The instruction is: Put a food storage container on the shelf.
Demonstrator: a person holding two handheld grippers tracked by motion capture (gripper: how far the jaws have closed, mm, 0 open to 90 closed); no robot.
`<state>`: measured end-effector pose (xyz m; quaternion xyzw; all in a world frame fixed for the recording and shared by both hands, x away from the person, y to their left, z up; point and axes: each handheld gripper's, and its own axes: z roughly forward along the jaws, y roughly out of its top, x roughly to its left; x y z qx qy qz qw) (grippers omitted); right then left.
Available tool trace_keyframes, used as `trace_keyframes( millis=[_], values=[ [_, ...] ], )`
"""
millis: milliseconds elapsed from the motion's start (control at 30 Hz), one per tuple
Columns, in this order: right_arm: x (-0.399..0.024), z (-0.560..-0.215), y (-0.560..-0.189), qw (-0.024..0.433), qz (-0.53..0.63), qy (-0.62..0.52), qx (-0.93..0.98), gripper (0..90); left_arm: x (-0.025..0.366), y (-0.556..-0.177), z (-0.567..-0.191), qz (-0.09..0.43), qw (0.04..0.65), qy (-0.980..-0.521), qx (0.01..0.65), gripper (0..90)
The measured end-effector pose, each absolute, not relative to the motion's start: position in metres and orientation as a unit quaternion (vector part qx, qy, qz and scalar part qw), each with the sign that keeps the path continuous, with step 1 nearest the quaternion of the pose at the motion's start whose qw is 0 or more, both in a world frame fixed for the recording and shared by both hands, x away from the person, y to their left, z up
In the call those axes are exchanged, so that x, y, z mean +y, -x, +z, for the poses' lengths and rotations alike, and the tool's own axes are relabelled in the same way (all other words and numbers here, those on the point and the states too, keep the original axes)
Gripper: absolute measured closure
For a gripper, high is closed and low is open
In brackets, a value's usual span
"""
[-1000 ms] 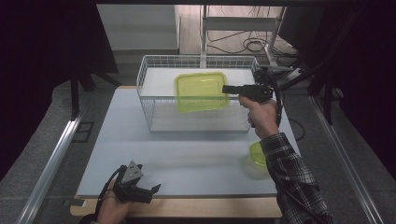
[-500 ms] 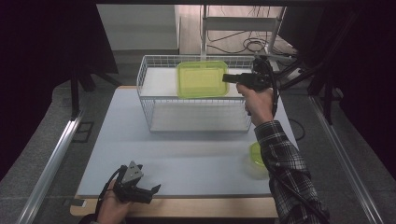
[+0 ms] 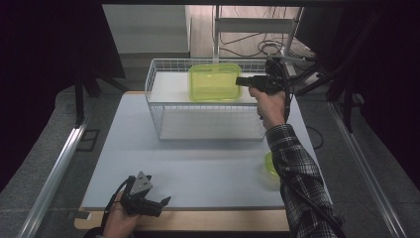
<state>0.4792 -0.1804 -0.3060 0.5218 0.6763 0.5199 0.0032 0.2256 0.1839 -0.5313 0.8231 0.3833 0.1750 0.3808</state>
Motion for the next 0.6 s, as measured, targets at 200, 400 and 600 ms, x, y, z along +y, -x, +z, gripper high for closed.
trace_keyframes(
  millis=[200,400,600],
  values=[
    [-0.179,-0.309,-0.484,0.009,0.521,-0.522,0.675,79.0,0.184,-0.226,-0.532,0.174,0.379,-0.825,0.382,2.2],
    [-0.177,-0.309,-0.487,0.029,0.510,-0.523,0.683,76.6,0.183,-0.226,-0.532,0.173,0.377,-0.826,0.381,2.2],
    [-0.174,-0.309,-0.491,0.053,0.495,-0.519,0.695,74.2,0.183,-0.226,-0.532,0.172,0.376,-0.827,0.380,2.2]
  ],
)
